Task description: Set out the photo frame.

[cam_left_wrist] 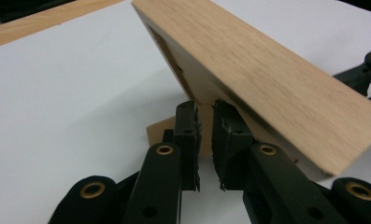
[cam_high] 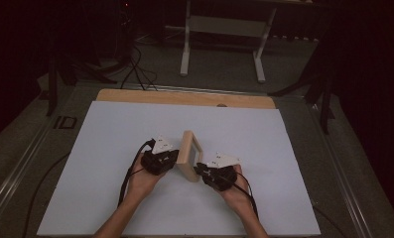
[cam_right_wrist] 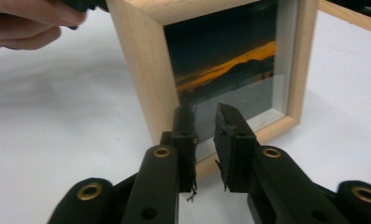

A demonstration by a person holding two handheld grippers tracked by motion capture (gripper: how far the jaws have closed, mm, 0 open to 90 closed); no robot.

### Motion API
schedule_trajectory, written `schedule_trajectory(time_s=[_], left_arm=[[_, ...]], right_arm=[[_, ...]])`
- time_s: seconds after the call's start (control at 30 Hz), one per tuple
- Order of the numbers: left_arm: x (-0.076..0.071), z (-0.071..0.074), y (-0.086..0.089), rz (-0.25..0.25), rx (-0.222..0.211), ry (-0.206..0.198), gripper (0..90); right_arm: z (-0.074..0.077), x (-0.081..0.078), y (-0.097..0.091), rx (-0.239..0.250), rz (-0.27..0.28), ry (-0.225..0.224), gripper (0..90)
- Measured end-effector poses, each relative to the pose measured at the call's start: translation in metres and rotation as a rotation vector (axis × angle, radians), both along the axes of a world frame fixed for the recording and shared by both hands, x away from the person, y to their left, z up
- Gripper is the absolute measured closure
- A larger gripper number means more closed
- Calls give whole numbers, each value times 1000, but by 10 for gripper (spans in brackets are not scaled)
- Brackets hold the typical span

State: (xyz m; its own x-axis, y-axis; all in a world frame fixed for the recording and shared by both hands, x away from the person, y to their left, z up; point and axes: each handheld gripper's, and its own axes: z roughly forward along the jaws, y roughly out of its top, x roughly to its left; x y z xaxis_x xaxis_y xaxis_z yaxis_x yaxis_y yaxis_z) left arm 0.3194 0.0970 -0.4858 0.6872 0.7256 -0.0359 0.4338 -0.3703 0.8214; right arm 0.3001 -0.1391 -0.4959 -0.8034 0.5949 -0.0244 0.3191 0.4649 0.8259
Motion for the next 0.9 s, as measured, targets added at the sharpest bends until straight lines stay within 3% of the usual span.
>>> schedule_trajectory(time_s=[0.23, 0.43, 0.9], left_arm=[[-4, 4, 14, 31, -24, 8, 767], [-7, 6, 21, 21, -57, 39, 692], [-18, 28, 34, 43, -138, 16, 562]], right_arm=[[6, 0, -13, 24, -32, -4, 747], [5, 1, -21, 37, -53, 0, 731], [1, 0, -23, 13, -59, -2, 689]])
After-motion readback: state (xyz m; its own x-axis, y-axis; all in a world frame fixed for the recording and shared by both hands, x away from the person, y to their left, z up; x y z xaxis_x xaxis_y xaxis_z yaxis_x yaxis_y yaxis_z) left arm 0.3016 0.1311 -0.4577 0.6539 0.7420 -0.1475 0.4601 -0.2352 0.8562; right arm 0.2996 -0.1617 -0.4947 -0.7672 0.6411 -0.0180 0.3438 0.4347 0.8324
